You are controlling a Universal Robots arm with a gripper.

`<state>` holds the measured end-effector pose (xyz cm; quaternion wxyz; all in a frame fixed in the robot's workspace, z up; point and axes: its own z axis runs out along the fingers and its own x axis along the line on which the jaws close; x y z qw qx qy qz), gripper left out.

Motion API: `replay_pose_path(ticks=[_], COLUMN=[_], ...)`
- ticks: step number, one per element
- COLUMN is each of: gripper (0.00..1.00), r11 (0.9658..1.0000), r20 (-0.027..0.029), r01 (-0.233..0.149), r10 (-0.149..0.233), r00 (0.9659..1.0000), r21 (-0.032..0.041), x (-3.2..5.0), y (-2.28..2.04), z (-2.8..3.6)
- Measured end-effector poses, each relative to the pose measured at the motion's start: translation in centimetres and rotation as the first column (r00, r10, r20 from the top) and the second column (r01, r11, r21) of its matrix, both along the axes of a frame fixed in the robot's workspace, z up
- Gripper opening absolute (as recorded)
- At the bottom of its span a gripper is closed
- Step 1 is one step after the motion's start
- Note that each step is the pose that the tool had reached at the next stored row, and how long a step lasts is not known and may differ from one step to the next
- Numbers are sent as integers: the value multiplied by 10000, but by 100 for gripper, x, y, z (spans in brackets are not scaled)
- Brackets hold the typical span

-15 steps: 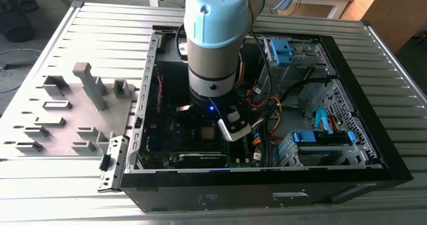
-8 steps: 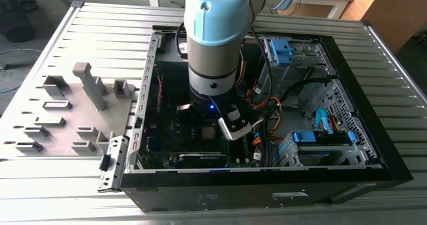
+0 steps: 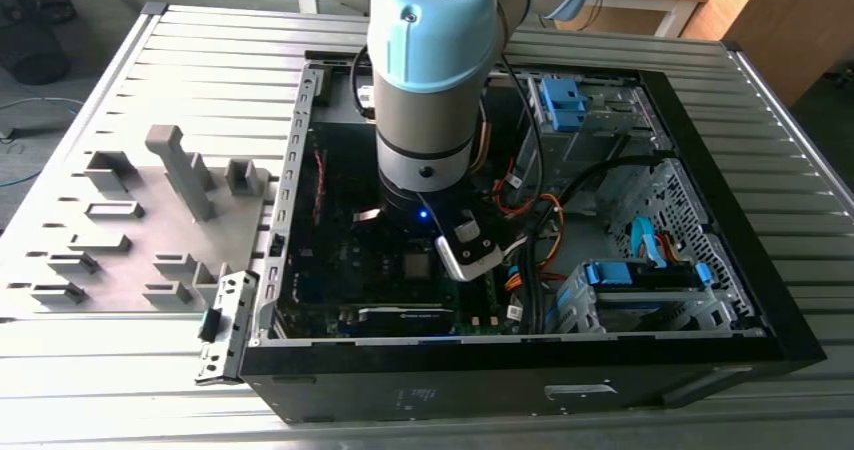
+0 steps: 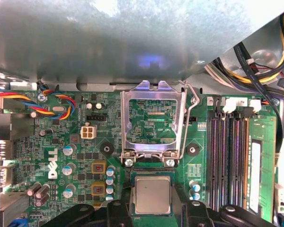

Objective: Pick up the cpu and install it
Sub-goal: 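Place the cpu into insertion slot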

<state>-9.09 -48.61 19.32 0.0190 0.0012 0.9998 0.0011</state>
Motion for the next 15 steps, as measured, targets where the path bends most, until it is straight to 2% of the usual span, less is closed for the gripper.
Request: replay_pose_path(ticks=[8, 9, 13, 15], gripper=[45, 38, 38, 38], r11=[10000, 10000, 10000, 10000], r20=[0, 0, 1, 1], r01=[1, 1, 1, 3], r10=[-1, -1, -1, -3], r00=[10000, 10000, 10000, 10000], r21=[-1, -1, 1, 32], x=[-1, 0, 0, -1], y=[0, 0, 0, 0], z=[-2, -2, -3, -3])
